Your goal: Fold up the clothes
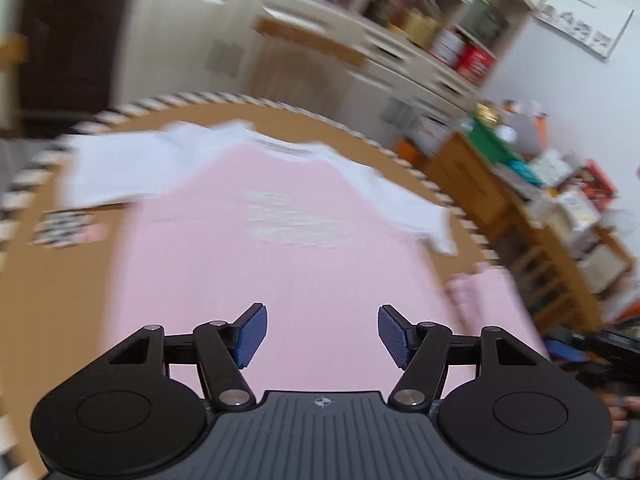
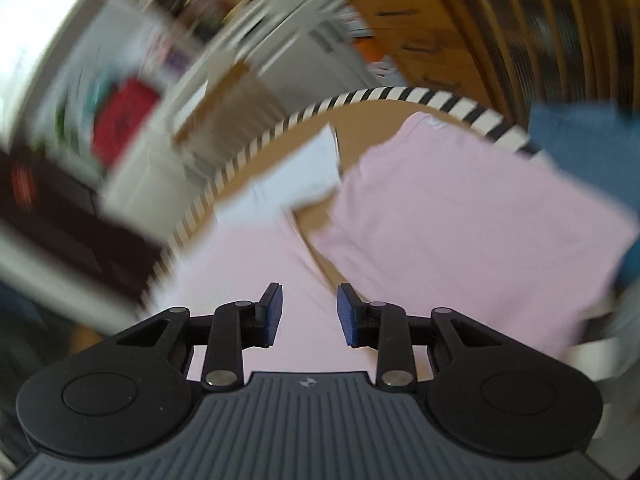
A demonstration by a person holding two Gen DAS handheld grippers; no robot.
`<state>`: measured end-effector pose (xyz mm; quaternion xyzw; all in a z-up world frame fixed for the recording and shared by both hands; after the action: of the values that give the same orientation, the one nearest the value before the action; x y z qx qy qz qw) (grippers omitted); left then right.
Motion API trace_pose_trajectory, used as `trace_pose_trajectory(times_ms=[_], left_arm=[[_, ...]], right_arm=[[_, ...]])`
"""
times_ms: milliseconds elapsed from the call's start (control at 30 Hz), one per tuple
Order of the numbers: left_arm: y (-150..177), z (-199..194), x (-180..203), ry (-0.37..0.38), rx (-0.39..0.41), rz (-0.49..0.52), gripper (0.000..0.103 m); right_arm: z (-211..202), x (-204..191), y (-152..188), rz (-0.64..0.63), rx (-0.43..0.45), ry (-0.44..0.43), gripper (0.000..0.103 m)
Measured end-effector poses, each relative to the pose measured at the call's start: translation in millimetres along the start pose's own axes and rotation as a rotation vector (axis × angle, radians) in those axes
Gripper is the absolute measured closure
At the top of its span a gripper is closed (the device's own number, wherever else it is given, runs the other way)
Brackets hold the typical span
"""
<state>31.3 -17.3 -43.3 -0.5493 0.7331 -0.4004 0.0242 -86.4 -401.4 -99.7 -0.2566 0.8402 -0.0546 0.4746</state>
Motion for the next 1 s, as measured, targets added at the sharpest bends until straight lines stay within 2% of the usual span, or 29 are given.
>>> trace_pose_trajectory(times_ms=[100,233,367,433,500,600,667,833,1000], left_arm=[[-46,54,26,0.065,-0.067,0.067,0.038],[-103,129,69,0.090,-0.150,0.244,0.038],[-150,206,98,0.081,-0.214,0.380,0.036],[-169,243,107,0.077,-0.243,0.432,0.035],[-185,275,113,0.103,-0.270,0.457,0.034],[-197,323,124,0.131,-0.314,0.520,0.027],[-199,351,130,0.157,-0.339,0.571,0.026],[-192,406,156,0.262,-0.387,0.772,0.027],[-181,428,173,0.396,-0.405,0.981,0.032]], right_arm=[[33,3,-24,0.177,0.045,-0.039,0.070],[92,20,-50,0.369,0.045,-0.051,0.070],[145,15,-60,0.389,0.041,-0.077,0.070],[163,14,-64,0.390,0.067,-0.045,0.070],[175,23,-64,0.442,0.085,-0.001,0.070],[187,36,-63,0.524,0.111,0.047,0.070],[194,41,-62,0.545,0.142,0.097,0.070],[201,42,-55,0.565,0.226,0.167,0.070],[204,39,-50,0.500,0.251,0.179,0.069]])
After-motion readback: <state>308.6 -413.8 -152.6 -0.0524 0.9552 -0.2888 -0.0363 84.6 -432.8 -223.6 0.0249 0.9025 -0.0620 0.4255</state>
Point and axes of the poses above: each gripper's, at about its wrist camera, not at the fingertips, and z roughly the way its jaws point, x to its right, y to its underside, the point moved 7 cm from there along z, roughly the way its jaws point, and after that the axes turned 4 degrees about z, right-handed, at the moved point
